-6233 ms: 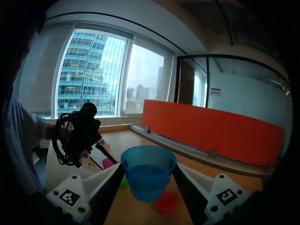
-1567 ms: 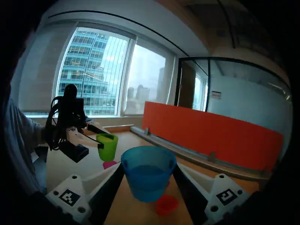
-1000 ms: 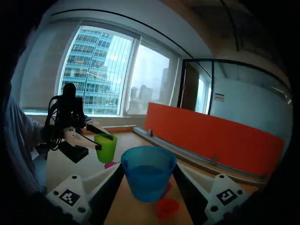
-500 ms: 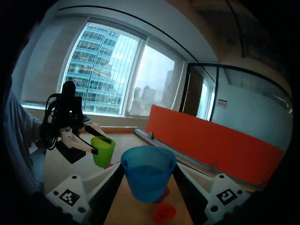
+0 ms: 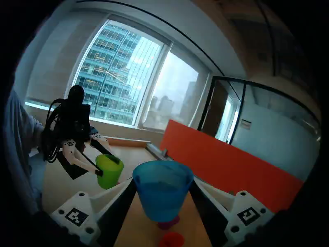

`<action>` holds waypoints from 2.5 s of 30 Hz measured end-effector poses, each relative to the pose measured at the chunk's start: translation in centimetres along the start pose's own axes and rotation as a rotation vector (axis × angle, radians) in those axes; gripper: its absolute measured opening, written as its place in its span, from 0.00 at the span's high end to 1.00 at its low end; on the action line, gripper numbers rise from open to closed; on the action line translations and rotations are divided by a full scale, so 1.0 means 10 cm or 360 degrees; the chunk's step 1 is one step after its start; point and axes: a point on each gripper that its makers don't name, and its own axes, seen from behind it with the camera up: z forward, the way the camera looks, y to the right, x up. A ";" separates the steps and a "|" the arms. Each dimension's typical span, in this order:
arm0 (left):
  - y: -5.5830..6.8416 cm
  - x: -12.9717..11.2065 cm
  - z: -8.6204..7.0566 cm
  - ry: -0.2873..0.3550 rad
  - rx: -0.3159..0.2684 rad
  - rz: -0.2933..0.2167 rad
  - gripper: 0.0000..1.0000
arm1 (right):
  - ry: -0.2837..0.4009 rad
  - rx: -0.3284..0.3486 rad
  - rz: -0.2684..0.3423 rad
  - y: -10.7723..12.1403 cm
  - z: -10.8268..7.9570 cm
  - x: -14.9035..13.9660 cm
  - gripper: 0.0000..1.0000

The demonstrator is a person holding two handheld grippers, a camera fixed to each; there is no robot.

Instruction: Pour water

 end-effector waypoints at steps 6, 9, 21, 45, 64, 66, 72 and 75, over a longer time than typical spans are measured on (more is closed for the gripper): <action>0.03 -0.03 0.02 -0.0004 -0.0009 -0.0004 0.10 | -0.0014 0.0014 -0.0106 -0.01 0.08 0.04 0.10; 0.04 -0.04 0.03 -0.0007 -0.0011 -0.0009 0.10 | -0.0014 0.0019 -0.0153 -0.01 0.12 0.08 0.10; 0.11 -0.09 0.05 -0.0014 -0.0040 -0.0017 0.10 | -0.0020 0.0025 -0.0338 0.06 0.25 0.20 0.11; 0.25 -0.06 0.08 -0.0010 -0.0076 0.0002 0.11 | 0.0020 -0.0006 -0.0690 0.20 0.47 0.51 0.11; 0.26 -0.11 0.08 -0.0008 -0.0091 -0.0022 0.11 | 0.0024 -0.0013 -0.0953 0.16 0.63 0.68 0.11; 0.27 -0.12 0.08 -0.0011 -0.0095 -0.0020 0.11 | 0.0024 -0.0014 -0.0978 0.17 0.64 0.69 0.10; 0.30 -0.10 0.08 -0.0006 -0.0104 -0.0012 0.11 | 0.0025 -0.0018 -0.1049 0.18 0.66 0.73 0.11; 0.30 -0.09 0.08 -0.0001 -0.0107 -0.0008 0.11 | 0.0020 -0.0018 -0.1080 0.18 0.68 0.72 0.11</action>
